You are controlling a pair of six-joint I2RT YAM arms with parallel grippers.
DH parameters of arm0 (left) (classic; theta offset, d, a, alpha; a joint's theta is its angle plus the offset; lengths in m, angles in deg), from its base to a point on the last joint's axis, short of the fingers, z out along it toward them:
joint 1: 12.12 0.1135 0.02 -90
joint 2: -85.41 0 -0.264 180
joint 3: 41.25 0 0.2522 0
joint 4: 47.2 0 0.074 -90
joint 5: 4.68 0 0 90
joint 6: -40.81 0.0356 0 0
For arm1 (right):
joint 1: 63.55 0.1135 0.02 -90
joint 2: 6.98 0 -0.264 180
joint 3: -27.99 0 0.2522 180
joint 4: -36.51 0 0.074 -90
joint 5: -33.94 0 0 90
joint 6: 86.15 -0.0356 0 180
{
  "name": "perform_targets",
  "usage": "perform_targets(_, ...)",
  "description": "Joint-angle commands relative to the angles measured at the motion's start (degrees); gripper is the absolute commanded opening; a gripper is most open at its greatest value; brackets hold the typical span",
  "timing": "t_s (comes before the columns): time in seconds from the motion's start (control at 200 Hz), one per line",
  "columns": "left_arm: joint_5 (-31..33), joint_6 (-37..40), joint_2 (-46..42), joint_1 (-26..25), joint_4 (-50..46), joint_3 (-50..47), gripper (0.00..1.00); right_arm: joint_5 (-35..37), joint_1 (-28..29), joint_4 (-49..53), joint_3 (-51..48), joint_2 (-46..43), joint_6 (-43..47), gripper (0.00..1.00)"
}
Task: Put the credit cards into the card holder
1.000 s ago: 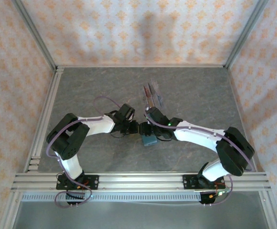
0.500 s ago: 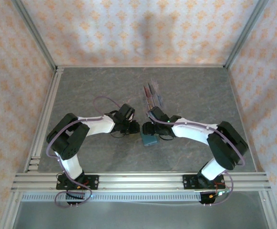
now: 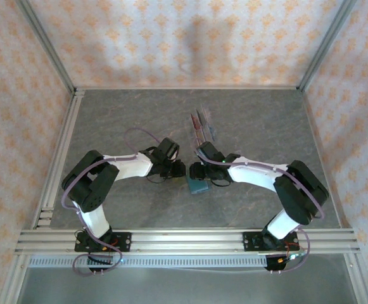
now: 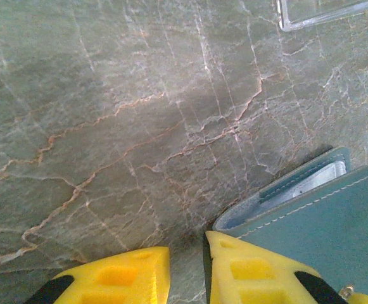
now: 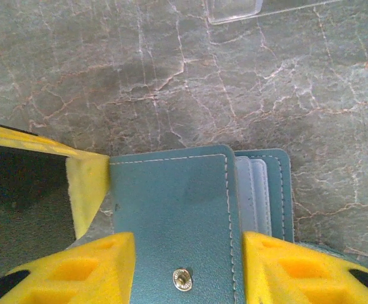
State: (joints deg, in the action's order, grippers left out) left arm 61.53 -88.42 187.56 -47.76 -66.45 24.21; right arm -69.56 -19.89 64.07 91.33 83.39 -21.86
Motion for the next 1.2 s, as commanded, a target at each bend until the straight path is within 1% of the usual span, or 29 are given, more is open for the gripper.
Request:
perform_targets(0.0,-6.62,-1.09,6.88,-5.3,6.25,-1.1,0.24,1.72,0.32,1.29,-0.01,-2.39,-0.2,0.45)
perform_targets(0.045,-6.7,-1.12,6.87,-5.25,6.27,-1.08,0.24,2.47,0.75,2.01,0.28,-2.67,-0.12,0.45)
perform_targets(0.075,-6.71,-1.12,8.55,-5.3,6.37,-1.03,0.24,2.77,0.97,2.34,0.49,-2.77,0.06,0.45)
perform_targets(0.275,-6.71,-1.12,9.08,-5.3,6.28,-0.78,0.24,4.08,2.03,4.05,1.67,-3.33,0.24,0.44)
perform_targets(0.49,-6.88,-1.27,9.37,-5.36,6.29,-0.63,0.24,6.63,3.21,6.55,3.34,-3.0,0.63,0.48)
perform_targets(0.621,-6.95,-1.38,9.49,-5.35,6.3,-0.62,0.24,7.23,4.06,7.47,4.11,-3.09,0.77,0.49)
perform_targets(0.966,-7.23,-1.56,9.77,-5.5,6.56,-0.52,0.24,4.94,5.3,6.67,4.73,-3.84,0.14,0.43)
perform_targets(1.196,-7.83,-2.07,9.99,-5.5,7.16,-0.64,0.24,-1.7,5.38,0.56,3.25,-4.43,-0.57,0.44)
